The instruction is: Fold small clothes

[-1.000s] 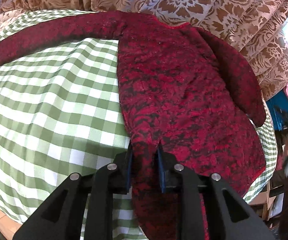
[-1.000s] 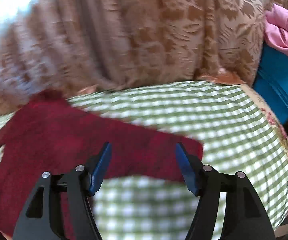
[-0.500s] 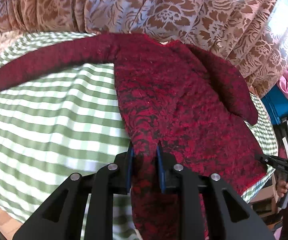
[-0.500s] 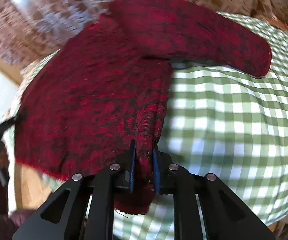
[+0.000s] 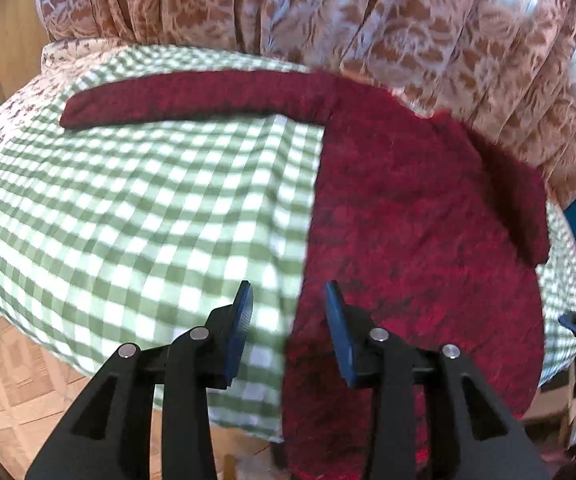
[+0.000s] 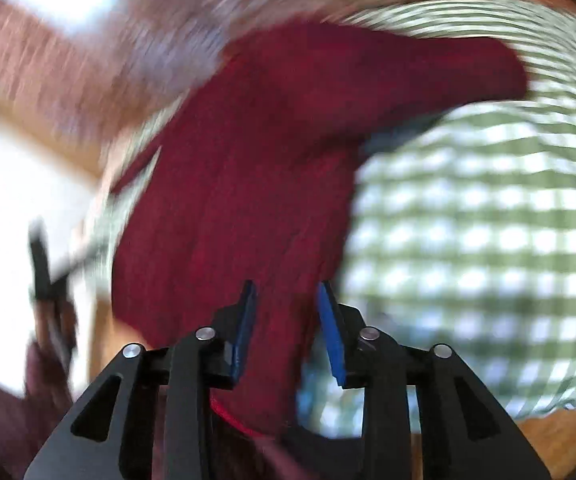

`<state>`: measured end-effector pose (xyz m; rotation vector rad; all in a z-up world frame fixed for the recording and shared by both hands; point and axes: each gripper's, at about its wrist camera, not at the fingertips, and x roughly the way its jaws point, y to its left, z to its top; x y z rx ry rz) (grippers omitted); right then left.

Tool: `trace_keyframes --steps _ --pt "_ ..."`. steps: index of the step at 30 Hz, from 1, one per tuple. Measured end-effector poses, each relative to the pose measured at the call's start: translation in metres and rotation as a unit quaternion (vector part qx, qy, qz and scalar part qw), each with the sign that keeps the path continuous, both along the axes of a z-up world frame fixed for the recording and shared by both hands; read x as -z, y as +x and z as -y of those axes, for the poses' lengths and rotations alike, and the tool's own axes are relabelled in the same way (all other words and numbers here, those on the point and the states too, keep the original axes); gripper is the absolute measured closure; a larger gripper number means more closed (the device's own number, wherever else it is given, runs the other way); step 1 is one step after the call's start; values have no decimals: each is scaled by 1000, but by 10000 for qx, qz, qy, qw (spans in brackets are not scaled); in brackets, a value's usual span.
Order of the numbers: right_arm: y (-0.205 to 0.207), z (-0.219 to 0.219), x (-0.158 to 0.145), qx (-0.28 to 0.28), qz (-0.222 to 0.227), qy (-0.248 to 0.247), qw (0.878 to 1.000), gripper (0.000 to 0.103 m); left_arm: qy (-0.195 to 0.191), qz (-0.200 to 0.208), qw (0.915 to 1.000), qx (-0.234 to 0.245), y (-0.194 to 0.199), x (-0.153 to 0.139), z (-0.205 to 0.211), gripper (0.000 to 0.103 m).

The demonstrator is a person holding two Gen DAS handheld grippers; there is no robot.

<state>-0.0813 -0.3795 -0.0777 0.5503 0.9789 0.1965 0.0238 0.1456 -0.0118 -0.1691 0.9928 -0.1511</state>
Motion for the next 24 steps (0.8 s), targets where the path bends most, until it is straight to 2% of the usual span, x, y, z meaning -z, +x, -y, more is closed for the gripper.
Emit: trace_keyframes --steps 1,3,6,7,8,9,11,13,14,15,19,24 --pt "7 17 1 357 58 172 9992 71 -15 76 10000 38 0 -3 3 67" --pt "25 60 8 1302 168 548 9898 71 -27 238 9995 196 4 -10 19 66" --pt "49 101 23 2119 193 977 9722 71 -65 281 9978 599 13 -12 53 65" --pt "62 113 31 2315 147 1268 9644 69 -63 270 9973 684 14 -12 61 64" --pt "74 117 37 2404 112 1390 9606 59 -74 250 9967 770 16 -11 70 64" --pt "85 121 42 2562 52 1368 9569 54 -110 211 9957 892 17 -10 81 64" --pt "108 114 45 2681 26 1343 9540 54 -157 173 9940 1068 15 -8 99 64" --pt "124 111 44 2674 -20 1185 9563 57 -167 138 9917 1264 16 -5 118 64" --pt "129 112 43 2615 -37 1076 9592 74 -175 112 9899 1402 15 -4 129 64" --pt "132 109 38 2536 -27 915 9630 84 -165 106 9887 1489 15 -3 137 64" --pt "134 132 10 2648 342 185 9635 89 -55 32 9808 1951 10 5 169 64" --pt "133 181 -26 3256 603 -594 9417 89 30 -115 9732 2295 6 18 192 64"
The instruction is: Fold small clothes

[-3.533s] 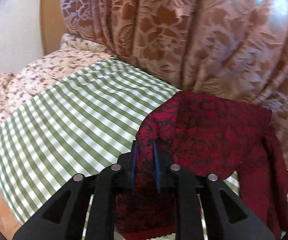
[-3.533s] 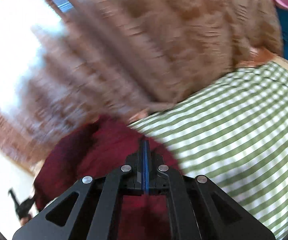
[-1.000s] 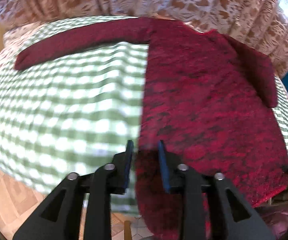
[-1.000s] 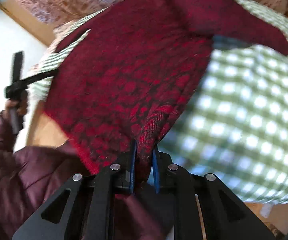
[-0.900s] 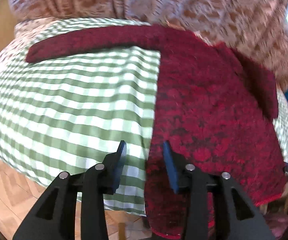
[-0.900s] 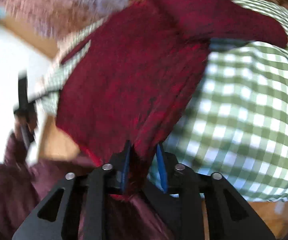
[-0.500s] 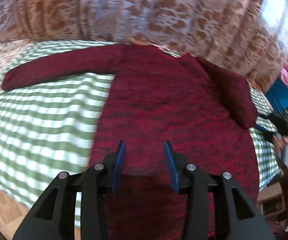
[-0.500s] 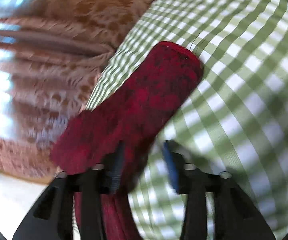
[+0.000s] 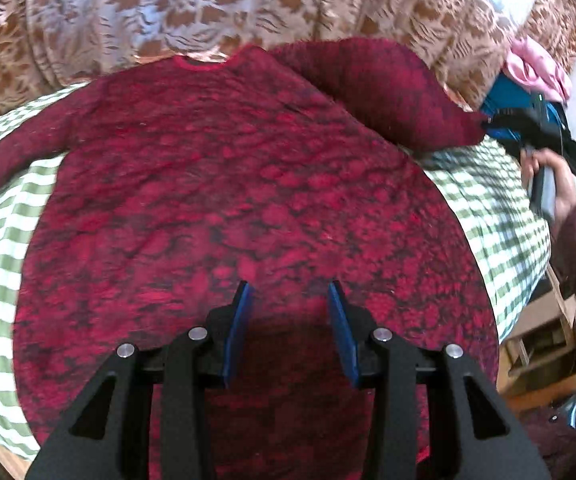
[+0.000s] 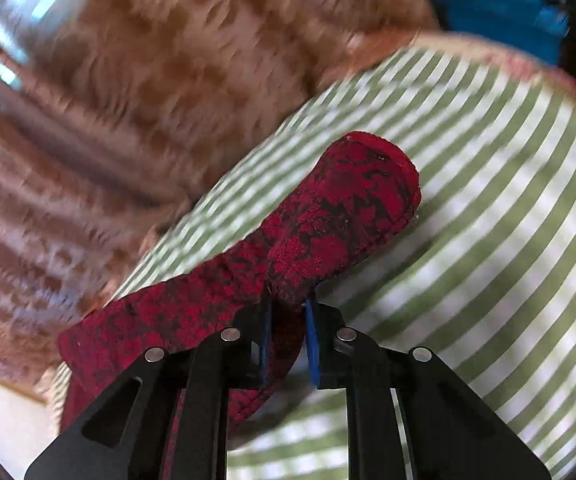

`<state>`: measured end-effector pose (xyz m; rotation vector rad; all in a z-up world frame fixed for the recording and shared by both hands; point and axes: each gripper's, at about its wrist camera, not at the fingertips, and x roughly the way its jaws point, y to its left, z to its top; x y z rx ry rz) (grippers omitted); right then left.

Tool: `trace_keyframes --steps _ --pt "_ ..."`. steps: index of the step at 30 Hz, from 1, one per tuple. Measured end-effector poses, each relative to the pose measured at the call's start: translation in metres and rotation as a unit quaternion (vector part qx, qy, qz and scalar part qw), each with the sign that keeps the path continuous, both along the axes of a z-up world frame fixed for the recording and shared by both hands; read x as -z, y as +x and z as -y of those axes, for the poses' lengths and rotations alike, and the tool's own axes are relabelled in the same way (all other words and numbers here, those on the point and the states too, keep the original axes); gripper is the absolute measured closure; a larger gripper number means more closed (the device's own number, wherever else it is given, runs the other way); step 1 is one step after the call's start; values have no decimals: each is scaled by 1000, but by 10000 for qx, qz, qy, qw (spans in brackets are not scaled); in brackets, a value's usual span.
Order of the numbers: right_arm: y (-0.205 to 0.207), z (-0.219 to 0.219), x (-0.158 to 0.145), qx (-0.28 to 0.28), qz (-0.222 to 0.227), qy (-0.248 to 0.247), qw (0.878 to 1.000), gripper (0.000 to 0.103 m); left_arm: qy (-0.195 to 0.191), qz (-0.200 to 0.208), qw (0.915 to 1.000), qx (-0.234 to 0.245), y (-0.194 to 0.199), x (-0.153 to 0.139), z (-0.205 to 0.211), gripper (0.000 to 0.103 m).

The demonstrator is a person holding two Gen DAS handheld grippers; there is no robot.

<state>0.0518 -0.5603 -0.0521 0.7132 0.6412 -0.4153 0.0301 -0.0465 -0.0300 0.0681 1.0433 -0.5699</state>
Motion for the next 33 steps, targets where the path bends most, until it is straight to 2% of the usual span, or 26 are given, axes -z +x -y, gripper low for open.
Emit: trace_keyframes --steps 3,5,7,9,10,11,13,15,19,22,23,25,26,27,30,33 --pt "7 27 -8 408 -183 -410 9982 89 52 -146 9999 -17 3 11 5 62" --pt "7 39 -8 533 -198 -484 9972 88 -5 -190 9998 -93 7 13 1 61" --pt "6 47 -5 604 -226 -418 9970 77 -168 -212 9993 -245 8 10 -8 61" --pt "-4 44 -4 520 -117 -342 9980 33 -256 -145 9988 -400 8 3 -20 57" --pt "-10 36 -5 433 -61 -372 9984 30 -276 -99 9985 -467 9 0 -27 56" --pt "-14 28 -5 271 -50 -367 9989 30 -306 -37 9980 -555 9 -5 -36 56" --pt "-18 -5 0 -391 -105 -175 9990 30 -310 121 9959 -847 11 -14 -63 55" --pt "-25 -55 9 -1248 -256 -52 9918 30 -223 270 9909 -1302 14 -19 -97 53" --pt "-42 -149 37 -2691 -602 446 9602 31 143 378 9752 -2176 15 -14 -164 50" --pt "-57 -212 61 -3501 -1008 753 9282 42 77 213 9672 -2531 7 -4 -199 50" --pt "-62 -231 68 -3689 -1185 637 9197 51 30 144 9665 -2561 3 0 -204 51" --pt "-70 -257 74 -3864 -1491 166 9100 67 -89 -26 9685 -2490 -5 10 -208 52" --pt "-72 -264 73 -3894 -1529 -55 9083 79 -104 -71 9698 -2435 -8 13 -207 52" --pt "-72 -266 70 -3904 -1532 -102 9078 87 -91 -84 9714 -2373 -11 15 -202 52" --pt "-73 -263 45 -3827 -1553 -842 9068 89 -61 -143 9761 -2166 -23 20 -185 51" --pt "-70 -254 44 -3784 -1814 -1175 9000 89 191 -243 9795 -1991 -35 30 -161 51"
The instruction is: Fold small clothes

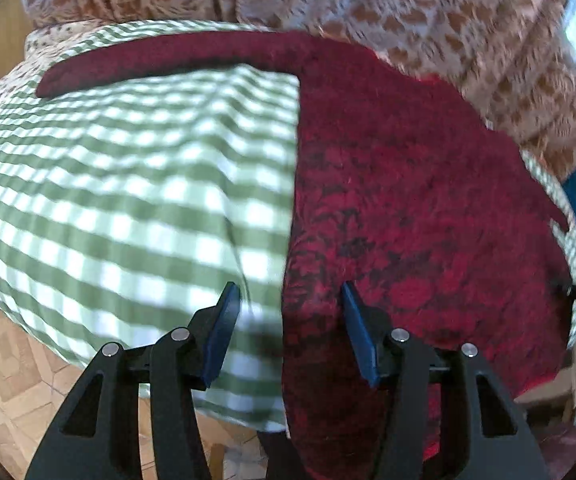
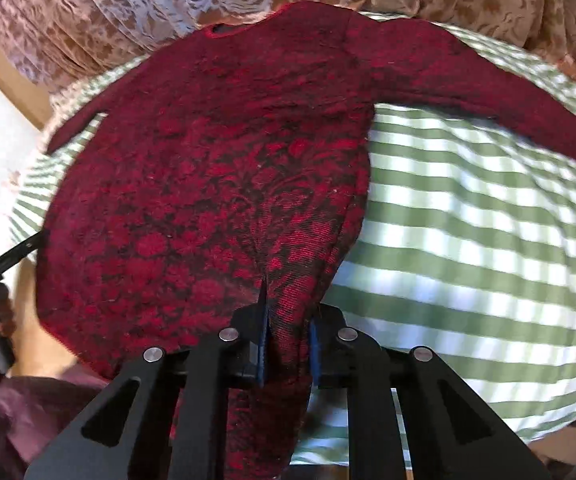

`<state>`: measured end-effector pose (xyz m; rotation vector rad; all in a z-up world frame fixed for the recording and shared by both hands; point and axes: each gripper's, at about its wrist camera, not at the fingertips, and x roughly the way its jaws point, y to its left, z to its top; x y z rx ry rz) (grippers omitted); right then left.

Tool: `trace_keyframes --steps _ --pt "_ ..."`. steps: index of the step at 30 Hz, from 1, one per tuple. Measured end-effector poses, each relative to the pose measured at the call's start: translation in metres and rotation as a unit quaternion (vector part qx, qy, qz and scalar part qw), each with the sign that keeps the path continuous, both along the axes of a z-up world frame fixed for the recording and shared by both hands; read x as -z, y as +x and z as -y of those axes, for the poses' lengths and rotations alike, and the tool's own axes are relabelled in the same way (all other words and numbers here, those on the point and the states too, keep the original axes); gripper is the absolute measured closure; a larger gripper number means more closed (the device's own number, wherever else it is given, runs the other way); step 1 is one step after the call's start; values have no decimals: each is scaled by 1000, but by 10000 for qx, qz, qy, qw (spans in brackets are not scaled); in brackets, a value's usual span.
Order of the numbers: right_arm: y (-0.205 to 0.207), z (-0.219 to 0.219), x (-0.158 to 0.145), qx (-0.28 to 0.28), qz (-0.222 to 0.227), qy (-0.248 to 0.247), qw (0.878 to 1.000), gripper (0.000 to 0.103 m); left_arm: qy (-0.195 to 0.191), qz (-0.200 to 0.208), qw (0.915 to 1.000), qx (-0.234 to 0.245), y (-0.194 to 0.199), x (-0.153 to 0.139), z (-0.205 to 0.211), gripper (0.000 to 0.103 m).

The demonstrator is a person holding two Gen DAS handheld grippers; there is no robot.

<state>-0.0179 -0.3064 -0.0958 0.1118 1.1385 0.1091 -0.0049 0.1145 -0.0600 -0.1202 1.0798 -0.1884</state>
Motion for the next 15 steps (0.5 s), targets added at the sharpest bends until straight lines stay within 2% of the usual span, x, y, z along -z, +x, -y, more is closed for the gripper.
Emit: trace_keyframes --steps 2,4,5,6,7,8,9,12,15 --pt "0 2 14 -56 -255 -178 9995 88 87 -16 9999 80 -10 2 9 51" --pt "-1 2 17 -68 -300 -100 9995 85 54 -14 10000 23 -14 -1 7 51" --pt "0 3 14 -32 -297 -11 9996 77 -82 -45 9999 -42 -13 -5 3 51" --pt "2 6 11 8 -315 72 9995 61 -176 -42 9998 -80 -13 -7 -1 51" --pt "4 9 6 68 -278 69 9996 53 -276 55 9995 -149 -11 -15 -7 51" --pt "6 12 -1 136 -159 26 9998 43 -300 169 9992 -223 -11 -21 -13 51" --pt "10 16 -11 221 49 -20 9997 40 -366 308 9983 -335 -8 -29 -20 51" --pt "28 11 -34 334 571 41 9978 32 -634 495 9936 -789 11 -44 -47 45" --pt "50 -14 -42 197 961 169 9950 29 -712 586 9855 -1424 37 -50 -81 45"
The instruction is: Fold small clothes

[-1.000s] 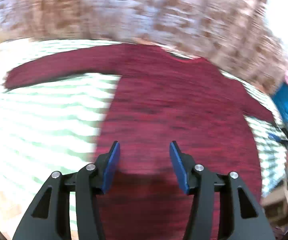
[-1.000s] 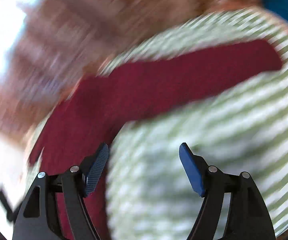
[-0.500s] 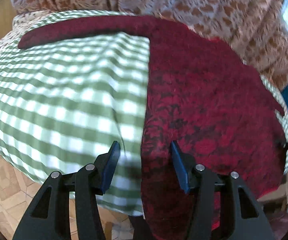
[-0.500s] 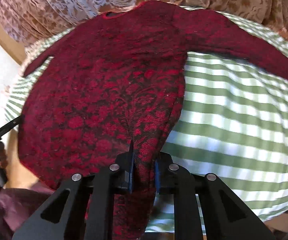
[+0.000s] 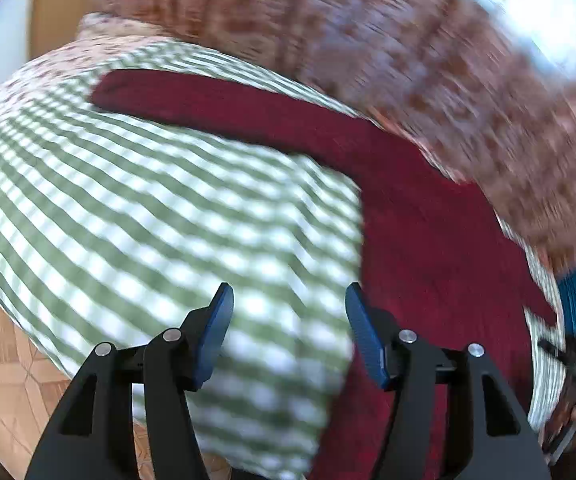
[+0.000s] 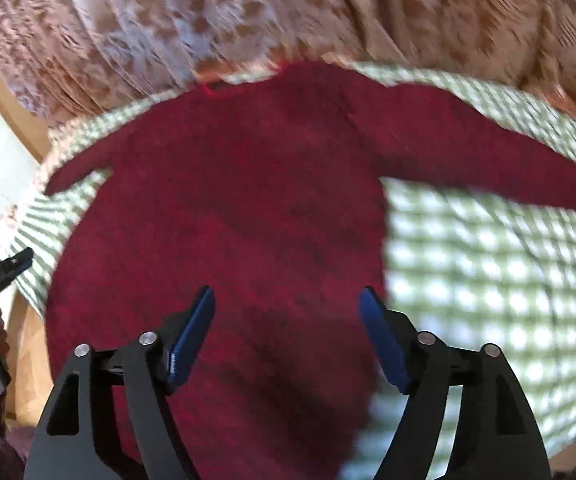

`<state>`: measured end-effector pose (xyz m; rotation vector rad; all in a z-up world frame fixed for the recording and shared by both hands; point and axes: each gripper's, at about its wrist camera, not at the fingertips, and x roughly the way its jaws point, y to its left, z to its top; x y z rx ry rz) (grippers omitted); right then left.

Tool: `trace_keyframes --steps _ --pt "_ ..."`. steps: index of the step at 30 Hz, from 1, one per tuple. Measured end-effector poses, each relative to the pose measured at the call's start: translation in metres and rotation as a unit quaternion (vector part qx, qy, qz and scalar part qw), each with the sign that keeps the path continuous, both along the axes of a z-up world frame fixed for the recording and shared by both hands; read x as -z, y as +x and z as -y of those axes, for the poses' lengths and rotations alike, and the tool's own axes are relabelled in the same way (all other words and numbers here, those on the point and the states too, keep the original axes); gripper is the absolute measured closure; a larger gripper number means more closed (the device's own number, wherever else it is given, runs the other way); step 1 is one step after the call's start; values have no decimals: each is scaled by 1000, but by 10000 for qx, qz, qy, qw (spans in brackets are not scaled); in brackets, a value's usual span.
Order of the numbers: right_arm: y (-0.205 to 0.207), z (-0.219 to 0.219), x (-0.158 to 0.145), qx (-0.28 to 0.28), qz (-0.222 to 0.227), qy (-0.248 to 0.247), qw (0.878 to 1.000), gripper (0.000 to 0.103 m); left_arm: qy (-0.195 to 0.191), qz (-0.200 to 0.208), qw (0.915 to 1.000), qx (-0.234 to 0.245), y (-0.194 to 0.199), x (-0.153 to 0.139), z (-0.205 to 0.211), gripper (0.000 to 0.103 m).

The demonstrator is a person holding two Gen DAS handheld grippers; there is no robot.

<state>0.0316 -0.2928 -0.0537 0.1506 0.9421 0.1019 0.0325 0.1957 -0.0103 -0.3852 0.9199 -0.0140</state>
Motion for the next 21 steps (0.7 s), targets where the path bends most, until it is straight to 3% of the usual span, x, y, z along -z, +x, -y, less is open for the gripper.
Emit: trace_keyframes --steps 2,5,7,10,11,13,18,21 --pt "21 -26 5 -216 87 197 9995 29 11 -7 9993 -371 17 0 -23 45" --pt "43 -65 18 -456 189 73 9988 29 -31 -65 9962 -869 41 4 -64 46" --pt "57 -81 29 -538 189 17 9984 29 -281 -155 9911 -1288 60 12 -100 47" --pt "72 -107 51 -503 240 -559 9969 29 -634 -203 9800 -1877 81 20 -144 51" --pt "74 -112 57 -476 251 -668 9963 23 -703 -201 9771 -2001 86 24 -153 55" --pt "72 -110 69 -400 375 -665 9963 13 -809 -228 9709 -2244 101 29 -176 56" --pt "79 -101 78 -471 329 -199 9981 3 -1075 -253 9597 -2584 132 46 -205 56" --pt "80 -104 80 -521 338 -320 9976 3 -1126 -323 9560 -2689 154 53 -213 55"
